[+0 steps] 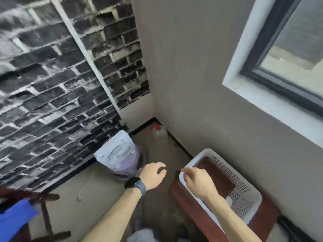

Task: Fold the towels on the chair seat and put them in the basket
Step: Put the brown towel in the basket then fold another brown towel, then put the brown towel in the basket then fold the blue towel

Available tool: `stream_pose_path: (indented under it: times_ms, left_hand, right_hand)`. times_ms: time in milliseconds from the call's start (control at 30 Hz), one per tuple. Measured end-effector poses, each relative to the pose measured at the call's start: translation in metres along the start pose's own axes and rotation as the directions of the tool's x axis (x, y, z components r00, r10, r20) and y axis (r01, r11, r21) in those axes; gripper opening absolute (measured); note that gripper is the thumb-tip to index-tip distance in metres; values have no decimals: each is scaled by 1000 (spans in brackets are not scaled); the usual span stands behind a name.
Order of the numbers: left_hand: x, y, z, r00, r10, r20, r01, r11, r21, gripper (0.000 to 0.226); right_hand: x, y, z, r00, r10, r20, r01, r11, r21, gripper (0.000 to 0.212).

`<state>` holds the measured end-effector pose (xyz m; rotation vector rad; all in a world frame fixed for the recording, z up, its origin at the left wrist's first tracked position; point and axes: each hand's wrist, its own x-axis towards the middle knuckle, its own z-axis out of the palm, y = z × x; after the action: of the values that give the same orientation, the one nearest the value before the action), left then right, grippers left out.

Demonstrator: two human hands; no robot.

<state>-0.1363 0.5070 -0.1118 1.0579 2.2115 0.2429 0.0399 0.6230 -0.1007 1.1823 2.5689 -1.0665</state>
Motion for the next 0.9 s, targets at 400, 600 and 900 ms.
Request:
stream_pose_path:
  times_ms: [400,600,900]
  left_hand:
    - [-294,-267,-77,540,-616,-574,335,782,-525,34]
    - [-464,-385,-56,268,-768,-582,444,634,-633,37]
    - [-612,-486,-42,22,-864,-503,458,456,-763,33]
  right_hand:
    - [-58,-356,125,581,-769,265,806,589,-60,27]
    - [-150,-484,246,311,-876,369,922,372,107,27]
    - [-233,-597,372,147,-863,484,949,260,176,28]
